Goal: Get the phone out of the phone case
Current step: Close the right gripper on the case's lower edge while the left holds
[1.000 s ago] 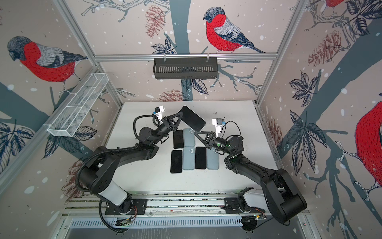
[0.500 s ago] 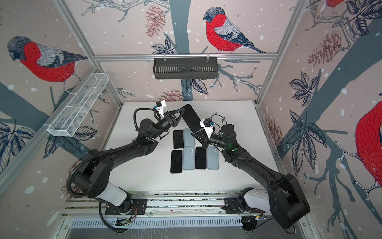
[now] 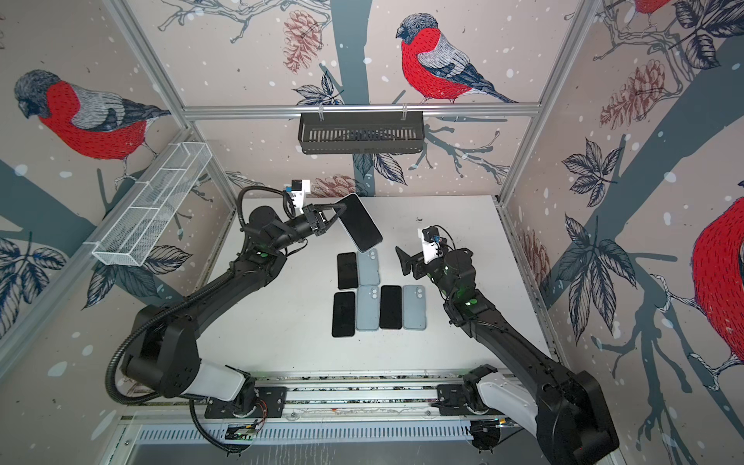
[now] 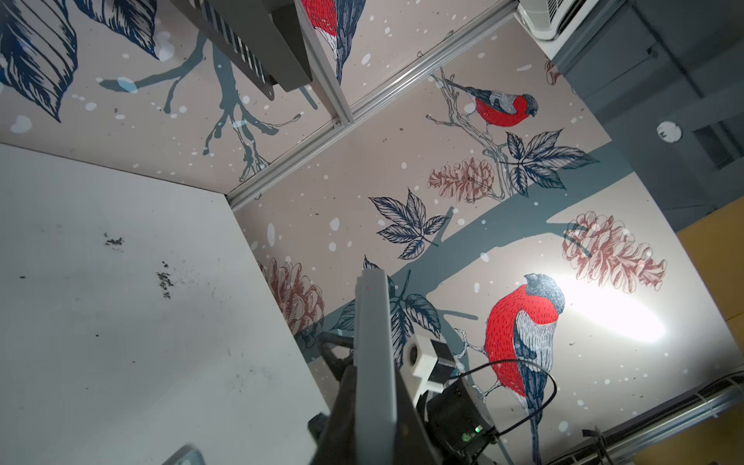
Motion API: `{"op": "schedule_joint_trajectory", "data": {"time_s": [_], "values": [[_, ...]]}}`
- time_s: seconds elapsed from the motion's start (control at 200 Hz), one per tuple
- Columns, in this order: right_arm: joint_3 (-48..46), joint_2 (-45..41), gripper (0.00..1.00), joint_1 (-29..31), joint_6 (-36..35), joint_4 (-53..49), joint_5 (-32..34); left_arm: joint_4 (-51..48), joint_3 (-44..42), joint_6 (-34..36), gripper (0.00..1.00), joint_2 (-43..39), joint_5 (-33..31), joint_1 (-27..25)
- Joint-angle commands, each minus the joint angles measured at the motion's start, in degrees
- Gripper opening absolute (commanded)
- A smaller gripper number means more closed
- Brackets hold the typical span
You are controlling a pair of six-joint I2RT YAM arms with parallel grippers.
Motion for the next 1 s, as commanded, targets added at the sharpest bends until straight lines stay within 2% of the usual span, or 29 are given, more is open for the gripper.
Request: {"op": "schedule_joint_trajectory", "data": {"time_s": [0.0, 0.065, 0.155, 0.23, 0.28, 0.395, 0.48, 0.62, 0.8, 0.996], "values": [[0.2, -2.1, 0.99, -3.9, 4.2, 3.1, -6.8, -10.4, 4.4, 13.3, 0.00, -0.7, 12.0, 1.9], [0.8, -2.0, 0.98, -6.5, 3.2, 4.8, -18.6, -19.8, 9.0, 23.7, 0.00, -0.4, 16.0, 2.7], [4.2, 0.1, 0.97, -7.1, -3.1, 0.9, -31.8, -39.4, 17.0, 41.1, 0.00, 0.7, 17.6, 2.8], [8.5, 3.2, 0.96, -6.5, -8.8, -7.1, -38.7, -48.8, 21.5, 49.9, 0.00, 2.0, 18.4, 2.8], [11.0, 5.6, 0.91, -6.1, -12.0, -11.6, -40.9, -51.9, 23.3, 54.1, 0.00, 2.5, 18.9, 2.8], [14.5, 11.3, 0.76, -5.0, -14.5, -14.1, -46.9, -51.4, 24.2, 56.5, 0.00, 2.9, 22.1, 2.5], [16.5, 14.6, 0.65, -3.1, -15.8, -15.5, -47.9, -51.2, 24.9, 57.9, 0.00, 3.0, 23.2, 2.1], [19.3, 18.3, 0.63, 0.4, -20.4, -18.3, -48.6, -50.3, 25.4, 58.4, 0.00, 3.0, 23.8, 1.1], [21.7, 21.5, 0.62, 2.0, -21.8, -18.8, -49.7, -48.9, 24.4, 58.1, 0.00, 2.7, 23.9, 0.5], [24.0, 23.8, 0.54, 3.0, -23.1, -20.1, -50.1, -47.6, 23.7, 57.4, 0.00, 2.1, 23.7, -0.3]]}}
